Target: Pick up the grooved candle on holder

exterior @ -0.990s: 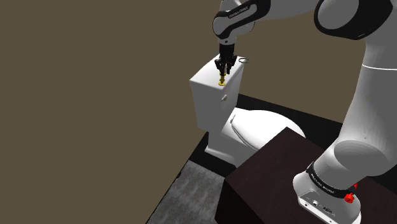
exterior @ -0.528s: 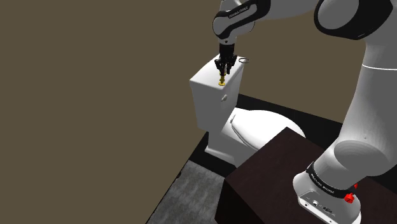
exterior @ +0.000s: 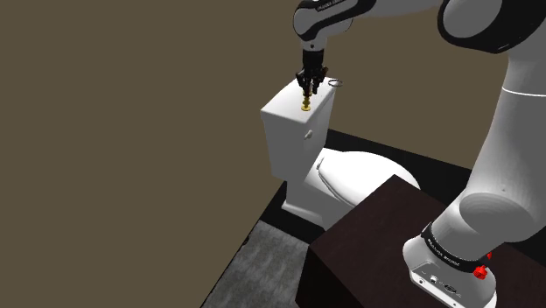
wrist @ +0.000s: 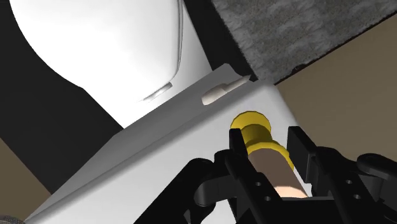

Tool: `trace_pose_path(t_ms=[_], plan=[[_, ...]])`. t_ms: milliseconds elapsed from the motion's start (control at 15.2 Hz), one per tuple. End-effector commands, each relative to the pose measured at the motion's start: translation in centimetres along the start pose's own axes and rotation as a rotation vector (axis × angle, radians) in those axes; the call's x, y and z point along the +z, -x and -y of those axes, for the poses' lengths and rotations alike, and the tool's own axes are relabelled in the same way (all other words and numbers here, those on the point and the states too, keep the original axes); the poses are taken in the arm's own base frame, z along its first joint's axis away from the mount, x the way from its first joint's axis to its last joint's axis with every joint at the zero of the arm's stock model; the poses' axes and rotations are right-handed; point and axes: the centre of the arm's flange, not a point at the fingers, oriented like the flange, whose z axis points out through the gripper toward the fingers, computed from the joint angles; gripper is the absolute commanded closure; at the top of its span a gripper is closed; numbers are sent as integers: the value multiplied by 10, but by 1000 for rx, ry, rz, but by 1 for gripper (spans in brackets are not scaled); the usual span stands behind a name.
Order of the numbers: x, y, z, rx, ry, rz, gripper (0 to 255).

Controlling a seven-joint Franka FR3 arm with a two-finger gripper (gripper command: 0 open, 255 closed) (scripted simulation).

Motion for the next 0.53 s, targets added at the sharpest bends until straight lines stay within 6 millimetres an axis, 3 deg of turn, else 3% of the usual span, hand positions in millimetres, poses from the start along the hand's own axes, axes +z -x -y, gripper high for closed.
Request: trace_pose_path(t_ms=[0,462], plan=[[-11,1,-1,0,0,0,255],[-43,3,-2,0,0,0,255]])
